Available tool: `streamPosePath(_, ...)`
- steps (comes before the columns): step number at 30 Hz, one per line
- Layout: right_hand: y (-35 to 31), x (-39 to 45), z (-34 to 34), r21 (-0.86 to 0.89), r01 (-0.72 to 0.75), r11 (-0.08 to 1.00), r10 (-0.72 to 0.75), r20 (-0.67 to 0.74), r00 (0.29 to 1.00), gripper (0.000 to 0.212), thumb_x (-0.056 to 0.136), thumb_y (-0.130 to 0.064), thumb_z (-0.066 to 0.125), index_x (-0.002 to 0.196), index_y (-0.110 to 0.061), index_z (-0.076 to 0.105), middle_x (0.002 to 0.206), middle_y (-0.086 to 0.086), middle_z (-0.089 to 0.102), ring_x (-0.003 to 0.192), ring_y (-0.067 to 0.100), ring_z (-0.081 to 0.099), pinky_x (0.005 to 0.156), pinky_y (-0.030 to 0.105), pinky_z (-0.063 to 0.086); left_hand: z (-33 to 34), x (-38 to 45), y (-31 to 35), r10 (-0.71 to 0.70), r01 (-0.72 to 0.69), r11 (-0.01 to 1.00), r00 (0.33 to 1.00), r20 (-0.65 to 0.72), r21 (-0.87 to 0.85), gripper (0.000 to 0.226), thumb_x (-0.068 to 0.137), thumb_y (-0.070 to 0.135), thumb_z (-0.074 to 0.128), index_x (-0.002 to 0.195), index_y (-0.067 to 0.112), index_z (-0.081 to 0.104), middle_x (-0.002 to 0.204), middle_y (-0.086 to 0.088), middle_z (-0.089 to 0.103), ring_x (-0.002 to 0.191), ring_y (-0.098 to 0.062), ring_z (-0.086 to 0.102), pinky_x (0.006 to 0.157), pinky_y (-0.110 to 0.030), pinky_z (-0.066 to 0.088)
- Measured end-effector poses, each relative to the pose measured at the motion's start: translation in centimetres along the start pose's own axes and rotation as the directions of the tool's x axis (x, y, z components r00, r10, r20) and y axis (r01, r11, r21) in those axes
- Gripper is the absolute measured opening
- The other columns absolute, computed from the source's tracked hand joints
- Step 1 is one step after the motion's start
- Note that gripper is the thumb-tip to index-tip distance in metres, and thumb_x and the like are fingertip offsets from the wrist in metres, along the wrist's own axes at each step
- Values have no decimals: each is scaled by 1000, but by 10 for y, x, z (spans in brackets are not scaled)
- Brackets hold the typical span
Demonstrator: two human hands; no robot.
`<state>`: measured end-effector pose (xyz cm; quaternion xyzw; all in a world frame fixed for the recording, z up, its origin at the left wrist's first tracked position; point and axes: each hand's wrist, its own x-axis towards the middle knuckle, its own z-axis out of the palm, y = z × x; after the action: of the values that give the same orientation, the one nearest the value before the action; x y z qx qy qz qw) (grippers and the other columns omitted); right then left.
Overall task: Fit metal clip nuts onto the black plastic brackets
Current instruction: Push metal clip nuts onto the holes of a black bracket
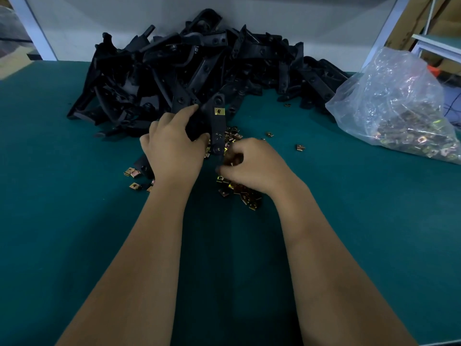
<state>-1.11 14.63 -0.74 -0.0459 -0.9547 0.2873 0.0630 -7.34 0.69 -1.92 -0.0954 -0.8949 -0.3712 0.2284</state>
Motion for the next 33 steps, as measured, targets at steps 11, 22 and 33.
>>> streamPosePath(11, -8, 3, 3, -55, 84, 995, -80, 74, 994, 27, 77, -30, 78, 60, -27, 57, 79, -3, 65, 76, 13, 58, 72, 33, 51, 0, -1, 0, 2, -2, 1000, 1000, 5, 15, 53, 86, 32, 68, 137, 34, 55, 122, 0, 62, 117, -27, 50, 97, -41, 30)
streamPosePath(22, -1, 2, -4, 664, 28, 747, 191, -255, 948, 14, 87, -8, 69, 78, -19, 66, 69, -3, 70, 60, 8, 67, 53, 18, 48, 1, -1, 1, -7, 7, 1000, 1000, -5, -5, 53, 85, 33, 69, 136, 34, 56, 119, 0, 63, 117, -26, 51, 98, -41, 31)
streamPosePath(33, 5, 5, -8, 858, 167, 485, 205, -297, 933, 29, 81, 11, 68, 95, -15, 70, 81, 2, 70, 78, 17, 67, 76, 23, 55, 0, -1, 1, -10, 10, 1000, 1000, 2, -9, 51, 86, 32, 69, 135, 34, 57, 119, 0, 63, 117, -27, 50, 98, -40, 30)
